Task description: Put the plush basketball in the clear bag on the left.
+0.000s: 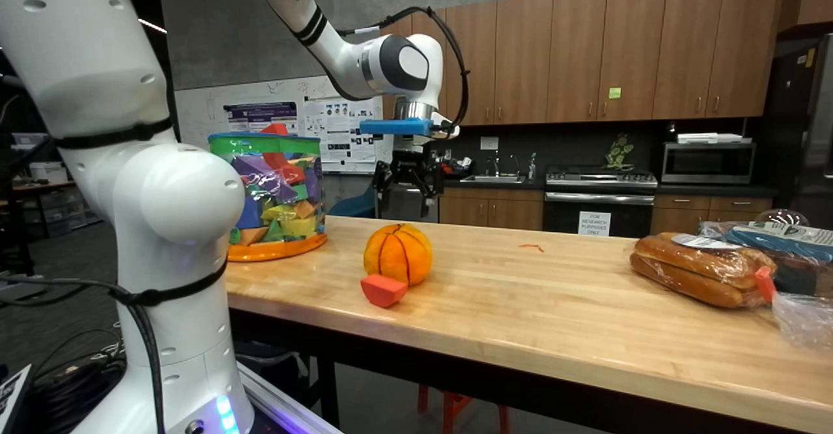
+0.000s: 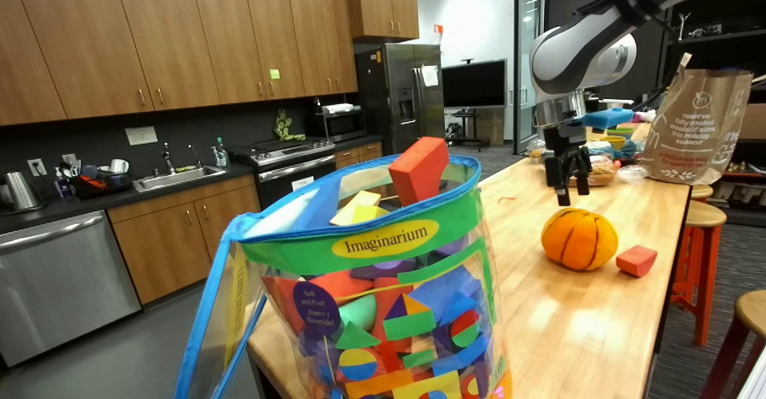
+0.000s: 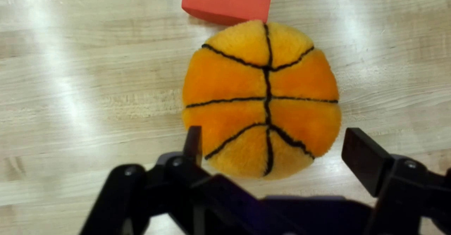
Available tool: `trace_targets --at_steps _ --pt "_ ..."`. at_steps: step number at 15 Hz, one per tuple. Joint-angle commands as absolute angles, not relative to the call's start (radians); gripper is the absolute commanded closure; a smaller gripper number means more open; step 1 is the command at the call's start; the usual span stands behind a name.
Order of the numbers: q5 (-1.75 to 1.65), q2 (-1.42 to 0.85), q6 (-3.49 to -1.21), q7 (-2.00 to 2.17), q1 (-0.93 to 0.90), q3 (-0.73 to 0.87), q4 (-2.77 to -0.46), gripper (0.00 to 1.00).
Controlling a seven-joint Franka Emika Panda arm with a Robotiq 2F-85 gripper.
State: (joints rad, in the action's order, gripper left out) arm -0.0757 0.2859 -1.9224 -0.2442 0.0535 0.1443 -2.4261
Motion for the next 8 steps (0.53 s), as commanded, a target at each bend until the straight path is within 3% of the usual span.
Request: trace_targets --at_steps 1,8 --pt "-0.088 0.268 -1.873 -0.249 0.060 0.128 -2.428 0.00" --pt "-0.084 0.229 -1.845 -0.240 0.058 0.118 -2.412 0.00"
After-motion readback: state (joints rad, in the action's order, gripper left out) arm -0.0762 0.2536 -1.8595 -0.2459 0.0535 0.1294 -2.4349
